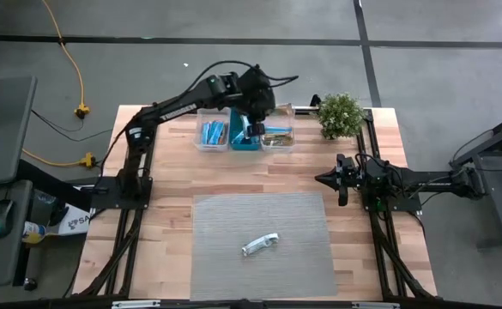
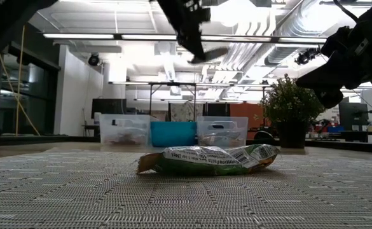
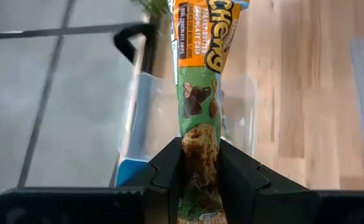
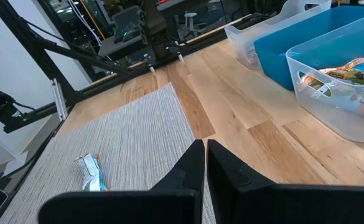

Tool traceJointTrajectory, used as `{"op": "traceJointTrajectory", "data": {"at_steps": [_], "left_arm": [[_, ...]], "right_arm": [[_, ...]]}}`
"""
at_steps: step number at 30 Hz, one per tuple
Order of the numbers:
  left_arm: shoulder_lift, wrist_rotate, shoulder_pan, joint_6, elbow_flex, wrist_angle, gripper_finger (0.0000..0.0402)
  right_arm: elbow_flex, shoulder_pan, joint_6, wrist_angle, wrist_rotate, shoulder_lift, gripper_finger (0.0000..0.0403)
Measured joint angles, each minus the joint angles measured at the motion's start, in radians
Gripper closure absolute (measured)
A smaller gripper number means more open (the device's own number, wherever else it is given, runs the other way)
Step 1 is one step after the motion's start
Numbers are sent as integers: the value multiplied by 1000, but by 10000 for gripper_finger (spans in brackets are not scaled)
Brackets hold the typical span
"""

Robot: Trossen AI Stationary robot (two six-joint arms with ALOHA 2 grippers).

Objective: Pick and place Granola Bars by type
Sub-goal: Put the yellow granola bar into the right transparent bin

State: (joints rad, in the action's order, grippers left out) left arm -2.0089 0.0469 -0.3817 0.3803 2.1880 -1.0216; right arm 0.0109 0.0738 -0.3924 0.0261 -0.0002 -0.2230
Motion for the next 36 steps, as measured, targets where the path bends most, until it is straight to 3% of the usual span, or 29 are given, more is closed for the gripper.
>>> {"op": "traceJointTrajectory", "data": {"at_steps": [14,24,36], "left_arm": [[-215,-15,-31,245,-3,12,319],[-266,-39,-17,233,-2,145,319],[-267,-30,-24,78,-2,166,319]], "right_arm": [[0,0,0,0,0,0,402],[0,0,0,0,0,0,402],[0,0,0,0,0,0,402]]}}
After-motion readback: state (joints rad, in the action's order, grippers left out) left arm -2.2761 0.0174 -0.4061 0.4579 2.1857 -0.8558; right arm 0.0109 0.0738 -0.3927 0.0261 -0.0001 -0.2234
